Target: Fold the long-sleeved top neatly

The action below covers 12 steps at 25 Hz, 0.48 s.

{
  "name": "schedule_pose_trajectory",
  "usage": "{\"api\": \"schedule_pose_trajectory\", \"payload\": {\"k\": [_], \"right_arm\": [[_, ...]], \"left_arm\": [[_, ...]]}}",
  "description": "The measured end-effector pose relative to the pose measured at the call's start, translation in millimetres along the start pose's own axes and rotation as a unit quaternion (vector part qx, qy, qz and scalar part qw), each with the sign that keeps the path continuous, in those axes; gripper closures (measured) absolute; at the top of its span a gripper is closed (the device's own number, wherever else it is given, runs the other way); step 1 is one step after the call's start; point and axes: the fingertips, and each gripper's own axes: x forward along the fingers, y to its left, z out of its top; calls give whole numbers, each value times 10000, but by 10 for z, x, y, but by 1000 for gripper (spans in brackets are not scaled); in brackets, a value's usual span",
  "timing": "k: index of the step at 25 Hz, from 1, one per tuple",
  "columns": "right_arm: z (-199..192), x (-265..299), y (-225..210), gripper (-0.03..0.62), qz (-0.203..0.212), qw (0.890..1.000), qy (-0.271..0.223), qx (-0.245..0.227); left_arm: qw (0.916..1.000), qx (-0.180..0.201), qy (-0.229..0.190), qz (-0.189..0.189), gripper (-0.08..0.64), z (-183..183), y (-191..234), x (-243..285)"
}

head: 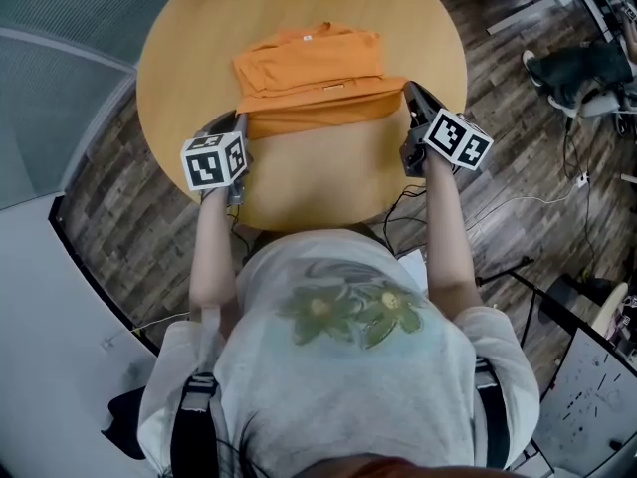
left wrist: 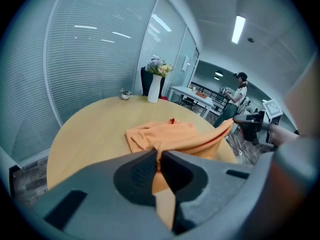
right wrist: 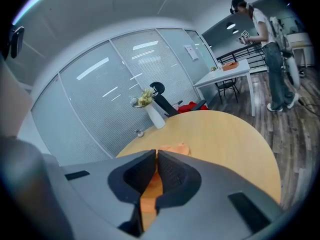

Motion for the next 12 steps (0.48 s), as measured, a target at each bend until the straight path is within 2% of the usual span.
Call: {"api": "schedule_pose_trajectory", "payload": {"k": [5, 12], "right_arm": [[199, 384, -3, 565, -79, 9999, -53, 140], [470, 964, -84, 565, -133, 9999, 39, 84]], "left_arm": [[9999, -112, -5, 31, 537, 270, 184, 236], [9996, -251, 138, 61, 537, 568, 421, 668]]}}
